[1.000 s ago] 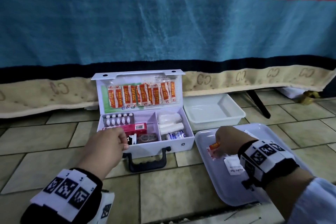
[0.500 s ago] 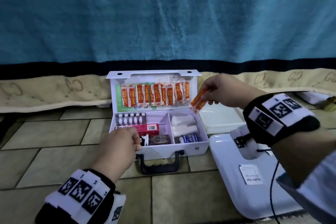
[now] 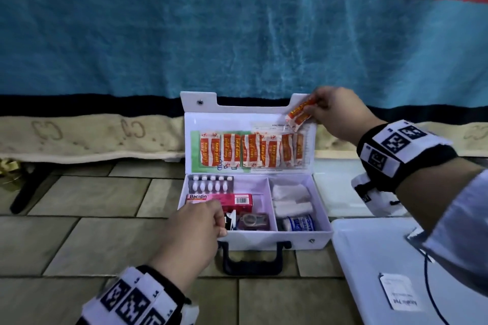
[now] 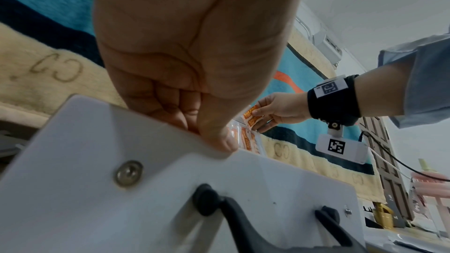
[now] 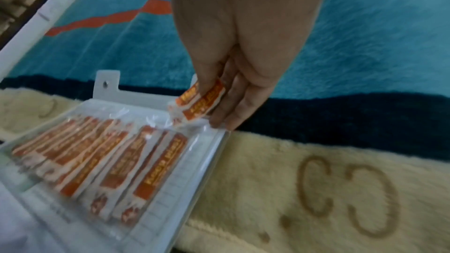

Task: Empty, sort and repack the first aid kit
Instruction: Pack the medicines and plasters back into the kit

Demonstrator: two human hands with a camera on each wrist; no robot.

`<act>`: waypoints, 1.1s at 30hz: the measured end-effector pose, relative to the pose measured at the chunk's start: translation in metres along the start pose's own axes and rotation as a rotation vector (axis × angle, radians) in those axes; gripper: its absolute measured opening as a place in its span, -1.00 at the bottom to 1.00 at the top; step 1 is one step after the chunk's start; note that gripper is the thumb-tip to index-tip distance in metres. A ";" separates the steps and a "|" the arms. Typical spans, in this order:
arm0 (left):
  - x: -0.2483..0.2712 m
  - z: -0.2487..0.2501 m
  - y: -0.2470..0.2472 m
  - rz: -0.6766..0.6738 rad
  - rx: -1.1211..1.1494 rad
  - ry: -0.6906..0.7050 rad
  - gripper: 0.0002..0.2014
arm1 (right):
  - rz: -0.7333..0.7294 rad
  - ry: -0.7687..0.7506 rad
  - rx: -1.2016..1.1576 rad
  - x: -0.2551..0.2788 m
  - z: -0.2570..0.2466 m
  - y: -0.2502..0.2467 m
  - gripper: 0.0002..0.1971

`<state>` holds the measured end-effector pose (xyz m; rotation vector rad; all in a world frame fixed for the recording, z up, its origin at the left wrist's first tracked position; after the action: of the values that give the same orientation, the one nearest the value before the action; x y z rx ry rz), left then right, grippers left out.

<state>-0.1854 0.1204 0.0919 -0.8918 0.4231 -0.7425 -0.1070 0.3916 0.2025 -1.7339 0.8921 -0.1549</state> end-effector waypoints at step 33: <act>0.001 -0.001 0.002 0.028 0.000 0.016 -0.68 | -0.132 -0.222 0.394 0.008 -0.031 0.048 -0.80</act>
<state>-0.1846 0.1198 0.0897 -0.8787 0.4484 -0.7242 -0.1404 0.3587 0.1694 -1.4072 0.5423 -0.2064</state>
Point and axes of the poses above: each hand's wrist, its own x-axis away from the middle knuckle, its own y-axis out of the palm, z = x × y, the point moved 5 cm from there along -x, towards the middle knuckle, and after that the axes turned 8 degrees about x, right-handed, at the moved point
